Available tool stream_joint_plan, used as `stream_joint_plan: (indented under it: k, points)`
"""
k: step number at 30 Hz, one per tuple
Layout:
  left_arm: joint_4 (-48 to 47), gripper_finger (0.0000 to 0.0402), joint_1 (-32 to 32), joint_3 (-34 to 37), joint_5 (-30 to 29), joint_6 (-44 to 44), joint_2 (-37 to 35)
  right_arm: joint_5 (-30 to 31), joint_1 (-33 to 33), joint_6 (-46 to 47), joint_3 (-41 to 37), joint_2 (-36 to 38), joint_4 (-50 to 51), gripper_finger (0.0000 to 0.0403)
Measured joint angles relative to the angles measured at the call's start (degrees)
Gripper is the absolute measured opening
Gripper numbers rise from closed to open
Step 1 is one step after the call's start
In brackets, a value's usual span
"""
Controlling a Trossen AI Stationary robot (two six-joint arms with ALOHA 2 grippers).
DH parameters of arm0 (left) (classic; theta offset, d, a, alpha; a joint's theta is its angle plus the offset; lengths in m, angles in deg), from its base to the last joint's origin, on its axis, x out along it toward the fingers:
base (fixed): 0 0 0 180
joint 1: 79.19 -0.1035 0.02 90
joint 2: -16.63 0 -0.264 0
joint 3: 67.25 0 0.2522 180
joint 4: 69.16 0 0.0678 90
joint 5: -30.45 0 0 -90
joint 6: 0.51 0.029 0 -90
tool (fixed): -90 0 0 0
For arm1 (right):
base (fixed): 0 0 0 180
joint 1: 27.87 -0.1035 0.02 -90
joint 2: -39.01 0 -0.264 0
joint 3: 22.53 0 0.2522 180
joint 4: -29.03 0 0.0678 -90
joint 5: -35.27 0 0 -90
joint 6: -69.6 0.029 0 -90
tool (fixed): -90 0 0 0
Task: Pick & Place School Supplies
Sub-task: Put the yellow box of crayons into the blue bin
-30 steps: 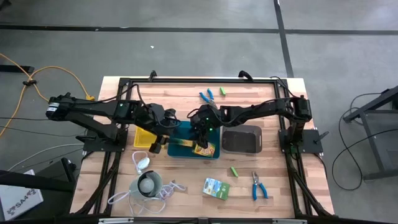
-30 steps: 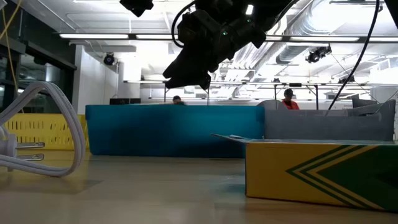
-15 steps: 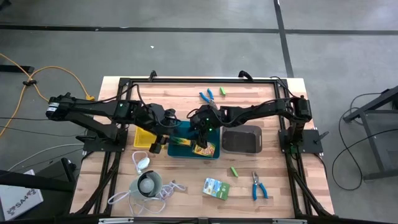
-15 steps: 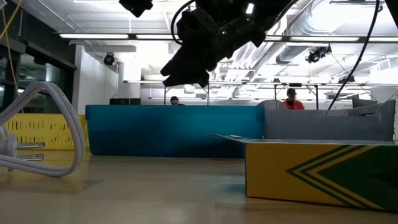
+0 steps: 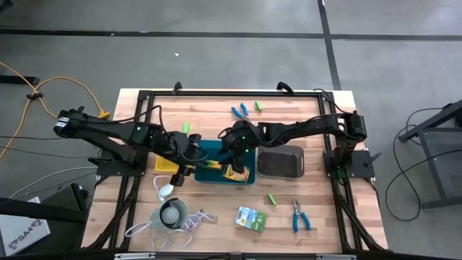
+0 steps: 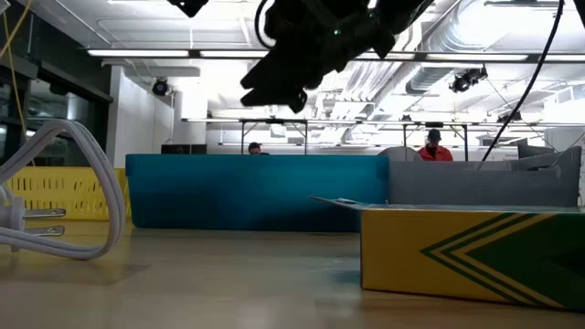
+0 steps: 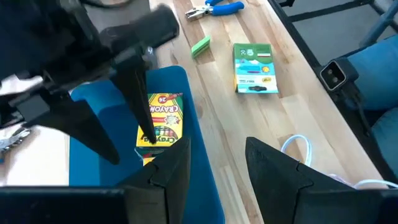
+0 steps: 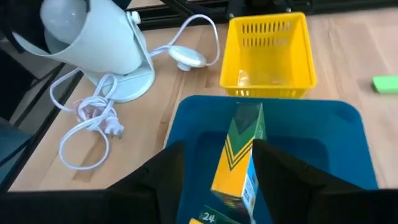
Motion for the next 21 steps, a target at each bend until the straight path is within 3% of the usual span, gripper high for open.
stream_joint_plan:
  k: [10,15,21]
  points:
    - [0.8,0.0150,2.8,0.0,-1.4,-0.1,0.0,-1.4,-3.3,-1.4,0.0,5.6,2.9,0.0180]
    - [0.9,0.0150,2.8,0.0,-1.4,-0.5,0.0,7.5,-9.1,-6.0,0.0,7.9,9.8,0.0180]
    - [2.6,0.0150,2.6,0.0,-1.4,-0.5,0.6,16.5,-15.2,-4.0,0.0,8.6,15.2,0.0180]
